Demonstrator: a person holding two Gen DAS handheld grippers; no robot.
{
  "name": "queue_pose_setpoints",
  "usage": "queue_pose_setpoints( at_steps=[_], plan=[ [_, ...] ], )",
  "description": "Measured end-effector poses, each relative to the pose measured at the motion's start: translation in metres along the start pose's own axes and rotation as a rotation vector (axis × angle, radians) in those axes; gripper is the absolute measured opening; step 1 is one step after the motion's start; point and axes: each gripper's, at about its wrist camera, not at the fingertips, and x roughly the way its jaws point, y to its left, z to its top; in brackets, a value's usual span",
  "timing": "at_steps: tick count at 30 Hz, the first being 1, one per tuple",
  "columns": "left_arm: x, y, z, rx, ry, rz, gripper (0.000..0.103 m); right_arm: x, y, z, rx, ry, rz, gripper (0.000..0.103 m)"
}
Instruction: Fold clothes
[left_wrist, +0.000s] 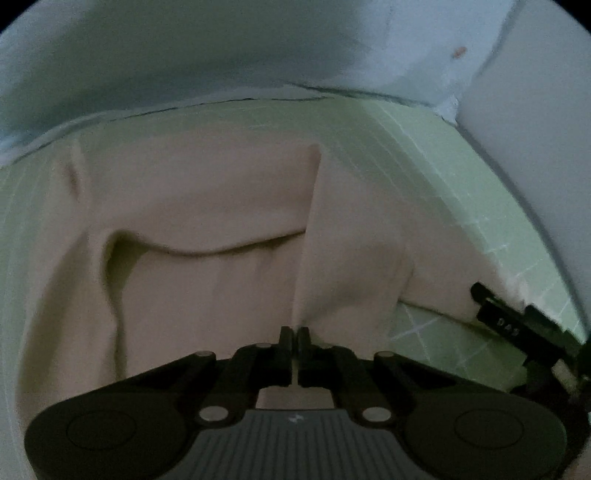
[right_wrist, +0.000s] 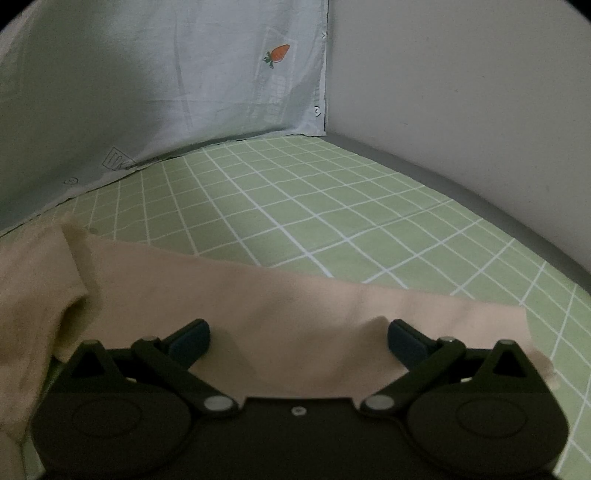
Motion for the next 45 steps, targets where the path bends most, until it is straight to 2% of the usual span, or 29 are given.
queue_pose_setpoints(
  at_steps=[4, 9, 13, 19, 32, 45],
  plan=[
    [-0.019, 0.006, -0.017, -0.086, -0.024, -0.013, 0.002, 0.0, 0.0, 0.0, 0.0, -0.001, 0.0, 0.103],
    [-0.048, 0.013, -0.045, -0.185, -0.065, 0.006, 0.002, 0.0, 0.001, 0.001, -0.003, 0.0, -0.001, 0.103],
    [-0.074, 0.021, -0.067, -0.246, -0.099, 0.024, 0.002, 0.0, 0.002, 0.001, -0.001, 0.0, -0.001, 0.103],
    [-0.104, 0.034, -0.095, -0.339, -0.124, 0.013, 0.002, -0.001, 0.002, 0.001, 0.0, 0.0, 0.0, 0.103],
    [-0.137, 0.049, -0.143, -0.472, -0.143, -0.05, 0.002, -0.001, 0.002, 0.0, 0.001, 0.0, -0.002, 0.103],
    [-0.15, 0.083, -0.18, -0.603, -0.127, 0.011, 0.001, 0.0, 0.002, 0.001, -0.002, 0.0, 0.0, 0.103]
  ],
)
